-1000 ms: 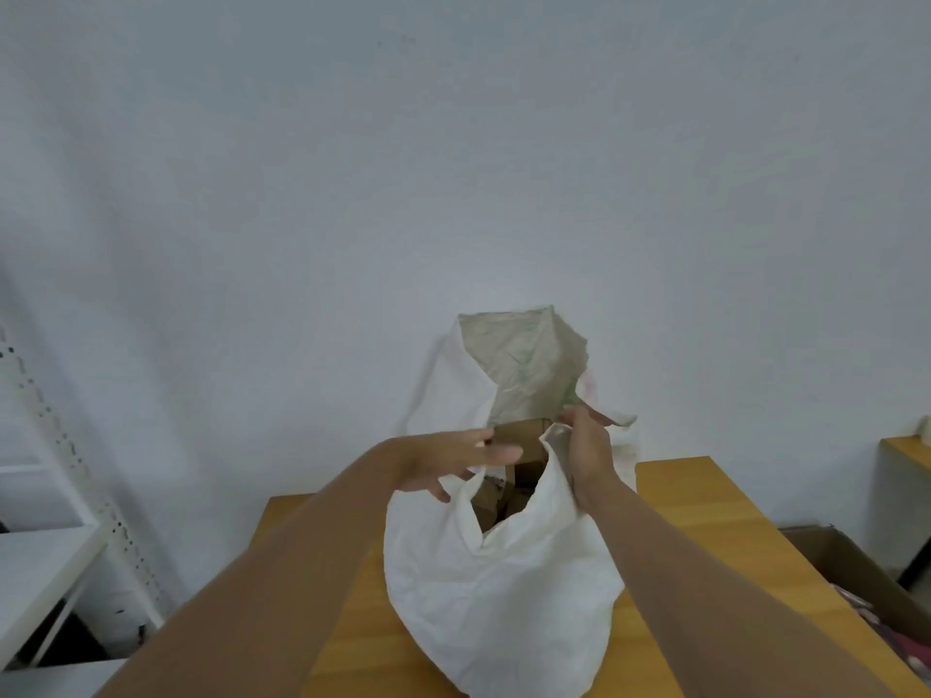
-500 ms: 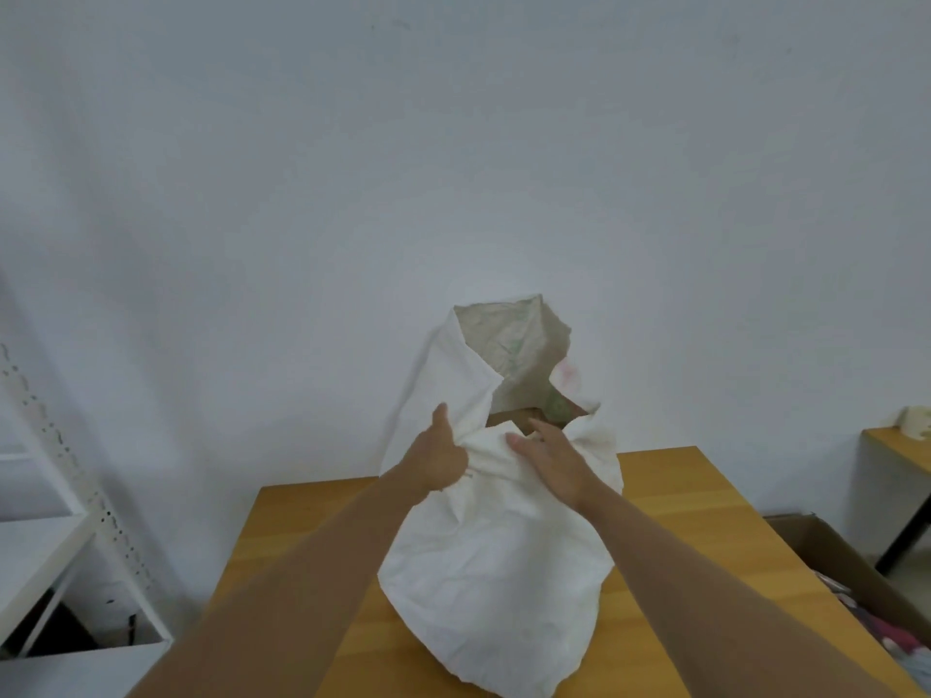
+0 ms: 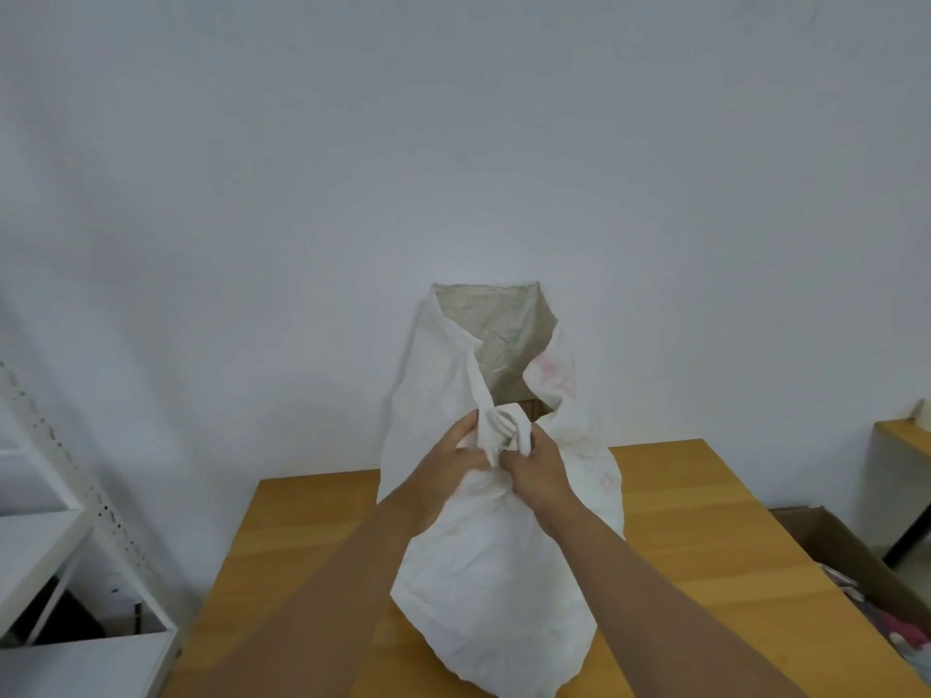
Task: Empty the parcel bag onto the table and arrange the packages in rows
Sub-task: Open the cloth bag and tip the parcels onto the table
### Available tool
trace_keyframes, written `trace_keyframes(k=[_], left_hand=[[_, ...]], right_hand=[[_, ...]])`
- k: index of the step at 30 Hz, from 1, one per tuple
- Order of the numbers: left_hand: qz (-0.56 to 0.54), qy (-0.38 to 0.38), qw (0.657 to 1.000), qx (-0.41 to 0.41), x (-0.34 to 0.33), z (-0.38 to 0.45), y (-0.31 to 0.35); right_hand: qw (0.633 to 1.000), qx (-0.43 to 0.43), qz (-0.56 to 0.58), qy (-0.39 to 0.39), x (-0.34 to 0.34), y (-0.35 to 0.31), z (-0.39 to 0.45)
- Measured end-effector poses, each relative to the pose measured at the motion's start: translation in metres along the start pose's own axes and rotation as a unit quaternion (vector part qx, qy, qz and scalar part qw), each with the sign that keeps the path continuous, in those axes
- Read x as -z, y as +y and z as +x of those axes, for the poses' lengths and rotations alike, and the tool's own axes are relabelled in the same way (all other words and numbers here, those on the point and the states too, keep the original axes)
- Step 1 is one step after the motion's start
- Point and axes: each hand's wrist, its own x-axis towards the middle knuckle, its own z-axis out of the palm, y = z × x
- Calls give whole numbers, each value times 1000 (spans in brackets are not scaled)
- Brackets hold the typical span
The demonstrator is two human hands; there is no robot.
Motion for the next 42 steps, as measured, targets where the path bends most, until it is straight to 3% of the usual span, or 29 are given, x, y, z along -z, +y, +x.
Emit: trace_keyframes(k=[1, 3, 5, 7, 10, 11, 13, 14, 16, 17, 18, 19, 21, 24, 27, 30, 34, 38, 40, 42], left_hand=[[101, 15, 995, -8, -7, 1, -3], [184, 43, 981, -41, -18, 6, -15], [172, 67, 980, -71, -22, 14, -23], [166, 67, 983, -43, -38, 27, -23], [211, 169, 963, 19, -47, 28, -25], [209, 210, 954, 39, -49, 41, -26], [75, 205, 975, 41, -43, 60, -19], [21, 209, 977, 35, -37, 59, -16], [-48, 253, 966, 28, -27, 66, -19], [-85, 261, 961, 29, -21, 70, -22], [-110, 246, 962, 39, -21, 74, -20], [-125, 236, 963, 48, -20, 78, -21], [-140, 243, 958, 57, -11, 84, -20], [-138, 303, 943, 9, -5, 93, -7], [-145, 353, 924, -14, 4, 104, 8], [-153, 345, 926, -3, 5, 108, 11], [-63, 298, 952, 11, -26, 103, 5], [-139, 251, 954, 85, -48, 96, -6], [-155, 187, 968, 69, -51, 90, -9], [-118, 171, 977, 45, -53, 85, -9]], right_hand=[[1000, -7, 19, 5, 0, -2, 2], [999, -22, 37, -1, -3, -3, 4], [999, -24, 7, -30, -1, -9, 2], [994, -36, -20, -99, 10, -14, 5], [976, -30, -62, -205, 30, -22, 14], [977, -1, -85, -197, 37, -21, 20], [975, 82, -152, -139, 51, -13, 39], [957, 116, -241, -107, 60, -6, 51], [853, 153, -498, -25, 77, 15, 75], [810, 140, -570, -6, 85, 25, 87], [789, 107, -605, -15, 92, 29, 96], [792, 71, -606, -28, 99, 31, 106], [838, 39, -541, -55, 106, 31, 120], [918, 73, -387, -52, 106, 26, 123], [954, 71, -289, -37, 92, 21, 117], [996, 33, -80, -8, 83, 6, 107], [991, -80, 96, -42, 69, -7, 92], [990, -100, 89, -50, 53, -6, 82], [990, -91, 87, -66, 50, -4, 75], [986, -79, 84, -123, 44, -2, 68]])
